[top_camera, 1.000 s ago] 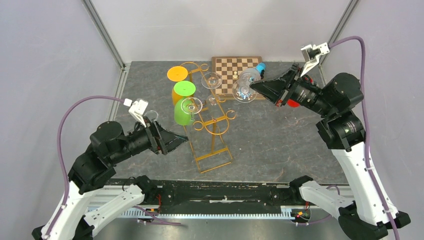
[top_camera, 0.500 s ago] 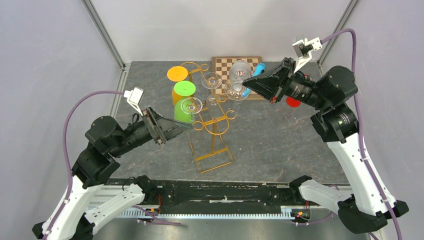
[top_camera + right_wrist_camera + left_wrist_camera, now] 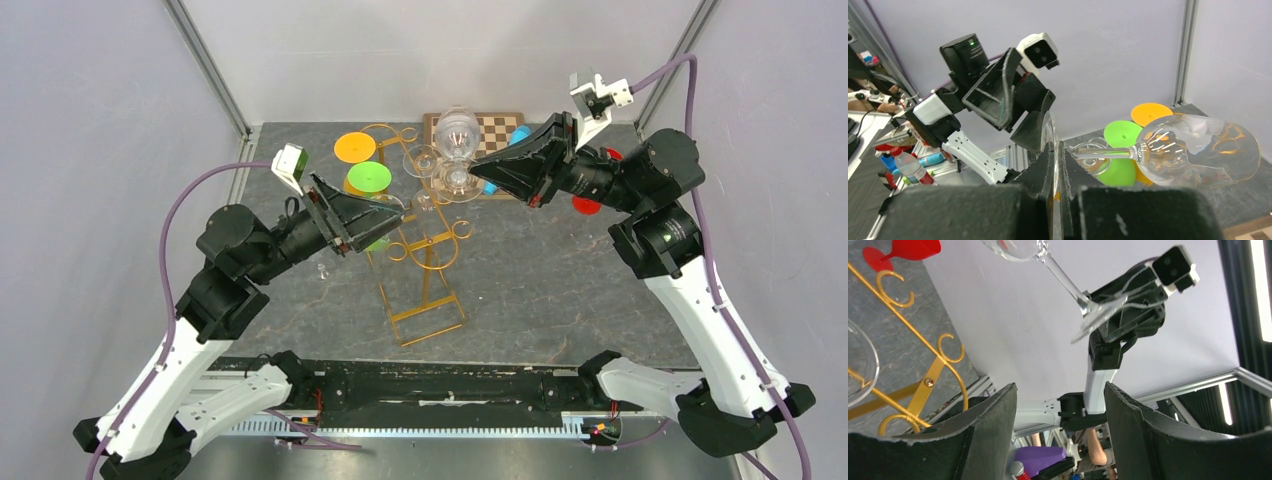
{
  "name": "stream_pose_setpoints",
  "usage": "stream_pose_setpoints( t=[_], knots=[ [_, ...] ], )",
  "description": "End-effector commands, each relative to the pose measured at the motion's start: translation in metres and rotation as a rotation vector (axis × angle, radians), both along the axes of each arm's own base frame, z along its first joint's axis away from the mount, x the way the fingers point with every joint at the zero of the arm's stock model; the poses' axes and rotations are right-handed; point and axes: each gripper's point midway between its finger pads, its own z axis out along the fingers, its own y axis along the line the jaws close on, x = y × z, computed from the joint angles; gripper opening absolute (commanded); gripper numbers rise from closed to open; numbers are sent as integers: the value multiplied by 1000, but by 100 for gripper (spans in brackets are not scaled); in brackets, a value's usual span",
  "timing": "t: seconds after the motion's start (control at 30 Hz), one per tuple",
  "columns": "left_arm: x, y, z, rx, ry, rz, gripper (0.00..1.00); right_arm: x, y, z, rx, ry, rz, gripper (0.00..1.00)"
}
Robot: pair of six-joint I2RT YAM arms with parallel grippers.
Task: Take the wine glass off the wine glass rack
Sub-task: Place the wine glass at the center of the board.
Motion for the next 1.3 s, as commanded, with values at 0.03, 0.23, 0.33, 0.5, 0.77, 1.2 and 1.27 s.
stream_pose_setpoints(
  t=[0.03, 0.23, 0.33, 0.5, 0.77, 1.2, 1.27],
  knots=[
    [9, 1, 30, -153, 19, 14, 71, -24, -2, 35, 63, -241, 43, 0],
    [24, -2, 31, -217, 69, -7, 71, -32, 3, 33, 51, -328, 70, 0],
    [28, -2, 34, -240, 69, -20, 71, -36, 7, 29, 48, -366, 87, 0],
    [31, -6, 33, -255, 75, -49, 71, -41, 11, 23, 57, -405, 113, 0],
    [34, -12, 31, -272, 83, -91, 71, -44, 27, 20, 63, -448, 144, 0],
    [32, -17, 31, -278, 81, -142, 71, -53, 55, 15, 73, -509, 191, 0],
    [30, -18, 32, -284, 80, -154, 68, -52, 60, 13, 67, -517, 180, 0]
  ],
)
